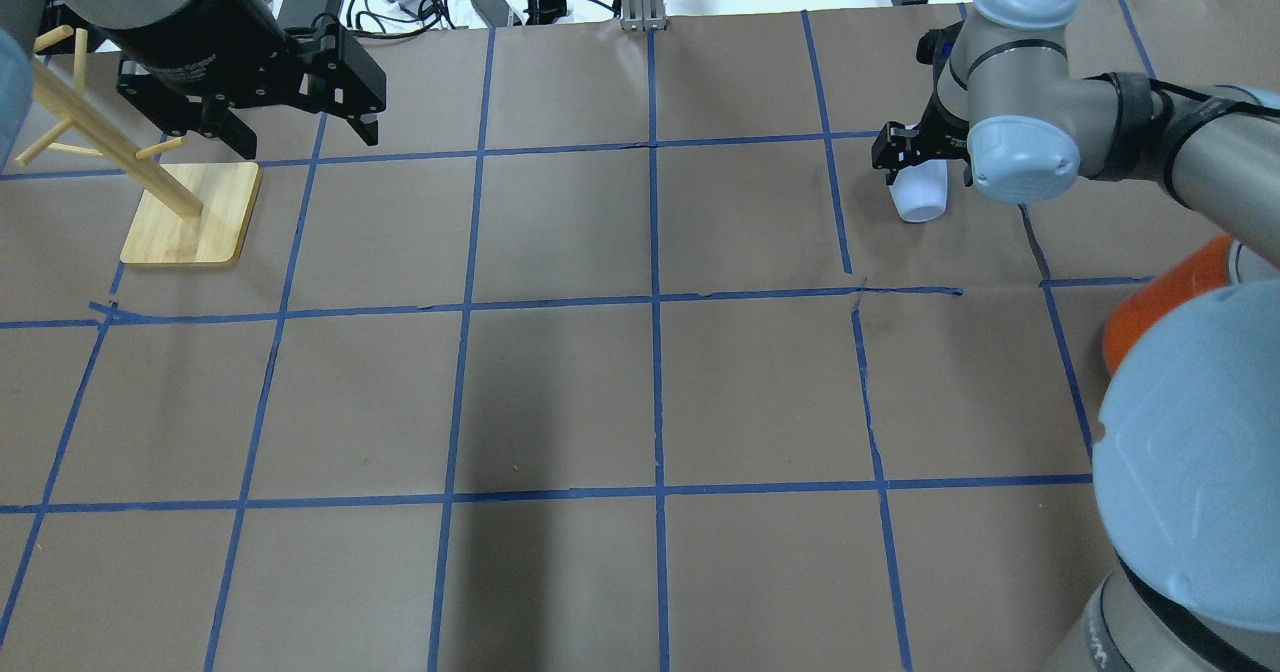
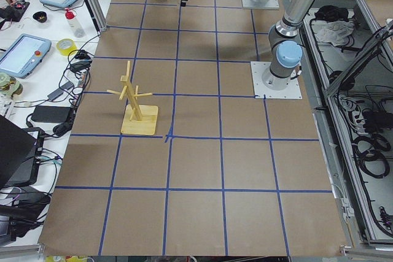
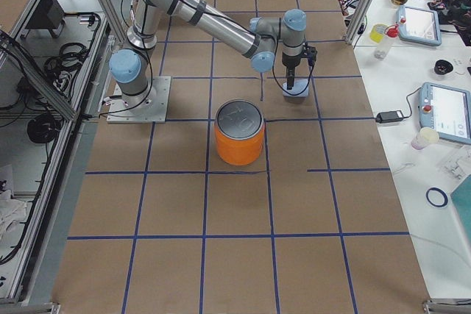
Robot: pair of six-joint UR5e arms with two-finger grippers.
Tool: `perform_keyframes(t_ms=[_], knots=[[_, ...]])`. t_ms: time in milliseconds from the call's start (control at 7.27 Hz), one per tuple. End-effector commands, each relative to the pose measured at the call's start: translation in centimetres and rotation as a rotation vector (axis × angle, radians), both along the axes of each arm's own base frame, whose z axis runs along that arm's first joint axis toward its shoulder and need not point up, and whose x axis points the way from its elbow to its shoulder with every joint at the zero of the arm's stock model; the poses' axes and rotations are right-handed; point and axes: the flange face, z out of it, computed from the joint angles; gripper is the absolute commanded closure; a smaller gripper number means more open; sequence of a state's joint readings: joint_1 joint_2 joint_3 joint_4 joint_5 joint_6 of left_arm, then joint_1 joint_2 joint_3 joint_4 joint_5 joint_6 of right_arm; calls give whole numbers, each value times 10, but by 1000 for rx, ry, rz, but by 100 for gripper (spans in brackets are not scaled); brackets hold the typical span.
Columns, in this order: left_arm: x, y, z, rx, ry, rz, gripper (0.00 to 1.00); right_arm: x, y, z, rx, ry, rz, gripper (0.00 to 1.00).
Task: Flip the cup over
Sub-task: 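Close the right gripper on the cup and lift it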
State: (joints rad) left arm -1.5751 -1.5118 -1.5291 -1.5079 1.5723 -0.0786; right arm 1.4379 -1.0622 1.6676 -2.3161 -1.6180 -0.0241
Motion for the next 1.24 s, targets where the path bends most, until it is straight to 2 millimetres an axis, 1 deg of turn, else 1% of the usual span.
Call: perform_keyframes(t_ms=[0,138,275,413,550,688,826,963,1101], knots=[[-1,1,0,-1,0,-1,0,-7,-18,-32,-43,1,-9,0],[-1,0,0,1,0,1,0,-12,-25,-38,-40,-3,-14,0],[0,0,0,1,0,1,0,-13,-29,-41,-41,-5,-14,5],[0,0,0,-1,2,1,0,-12,-30,-38,-46,-9,-13,50],[-1,0,0,-1,2,1,0,-12,-29,-38,-47,-8,-9,78],[-1,0,0,-2,2,-1,0,-12,-30,-30,-60,-11,-9,83],[0,0,0,-2,0,1,0,-8,-28,0,-104,-29,11,84],[-1,0,0,-2,0,1,0,5,-30,32,-152,-86,78,84],[0,0,0,-2,1,-1,0,44,-33,43,-164,-97,200,83]])
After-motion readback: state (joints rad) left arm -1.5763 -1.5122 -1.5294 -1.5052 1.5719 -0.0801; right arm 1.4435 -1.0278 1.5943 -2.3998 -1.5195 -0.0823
